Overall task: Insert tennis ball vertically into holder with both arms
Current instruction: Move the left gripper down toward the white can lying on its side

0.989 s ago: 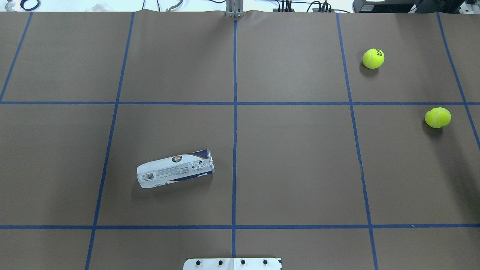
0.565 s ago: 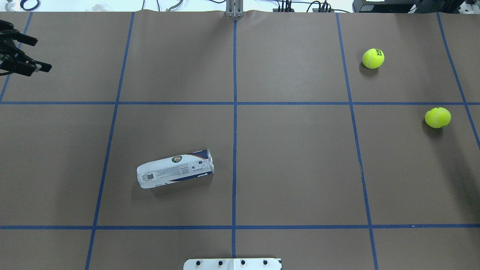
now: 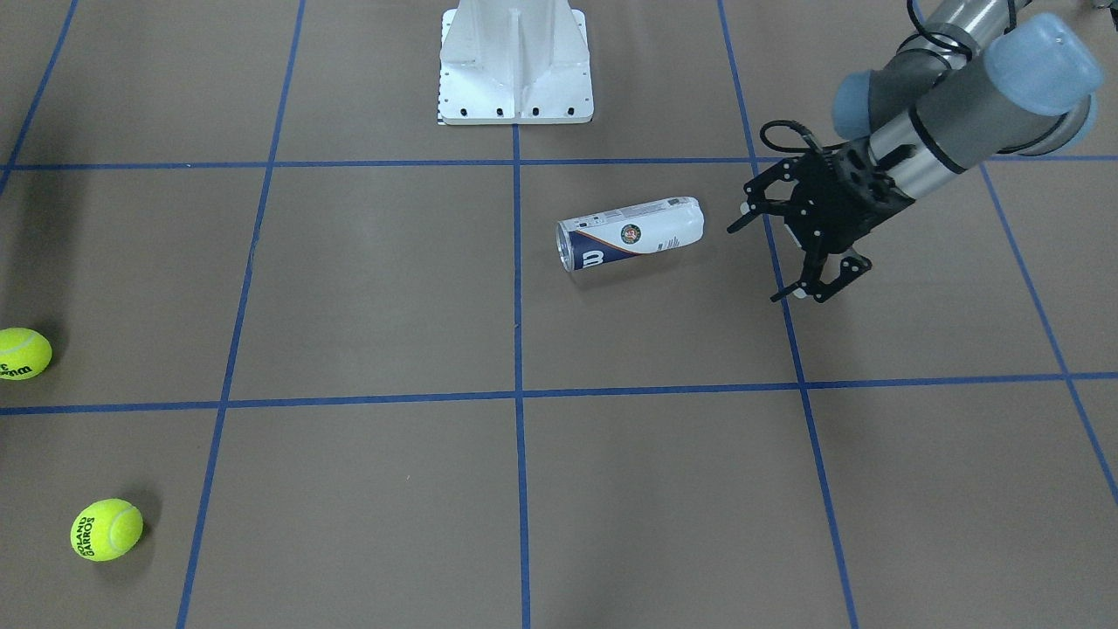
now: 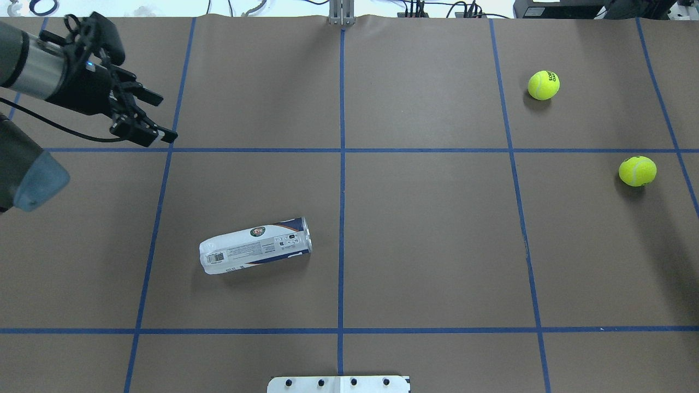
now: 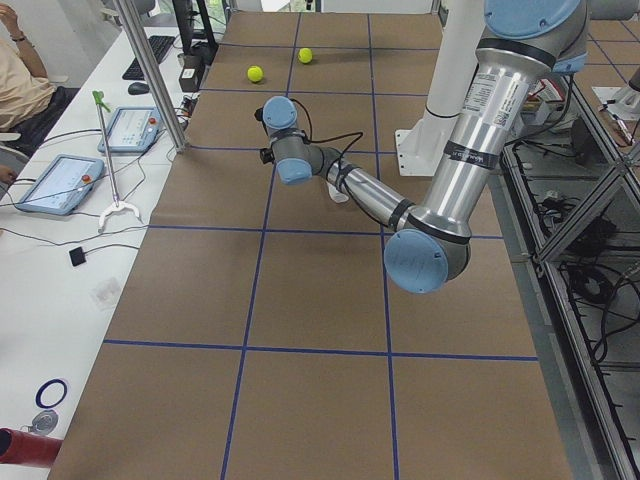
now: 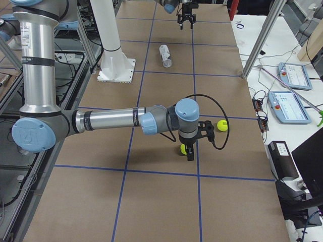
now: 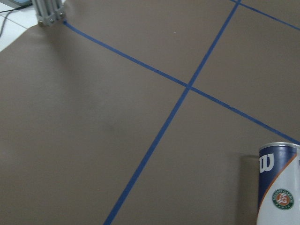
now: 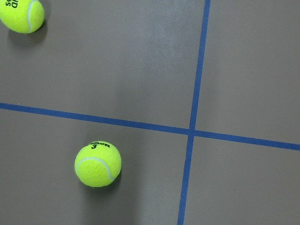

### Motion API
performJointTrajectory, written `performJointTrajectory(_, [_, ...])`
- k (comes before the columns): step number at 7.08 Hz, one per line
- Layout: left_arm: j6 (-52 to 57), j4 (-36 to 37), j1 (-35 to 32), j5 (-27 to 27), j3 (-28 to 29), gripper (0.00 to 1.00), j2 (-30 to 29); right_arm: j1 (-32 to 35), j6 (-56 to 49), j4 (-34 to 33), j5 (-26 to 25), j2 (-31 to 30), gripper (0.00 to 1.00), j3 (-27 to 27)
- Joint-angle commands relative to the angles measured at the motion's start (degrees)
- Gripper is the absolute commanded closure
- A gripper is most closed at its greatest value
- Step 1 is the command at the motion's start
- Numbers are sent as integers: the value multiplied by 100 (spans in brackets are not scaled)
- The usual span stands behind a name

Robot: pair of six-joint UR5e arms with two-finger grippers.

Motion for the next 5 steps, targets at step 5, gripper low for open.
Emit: performJointTrajectory(5, [1256,2327,1166,839,-168,2,-1185,0,10,-5,-6,8,0,-26])
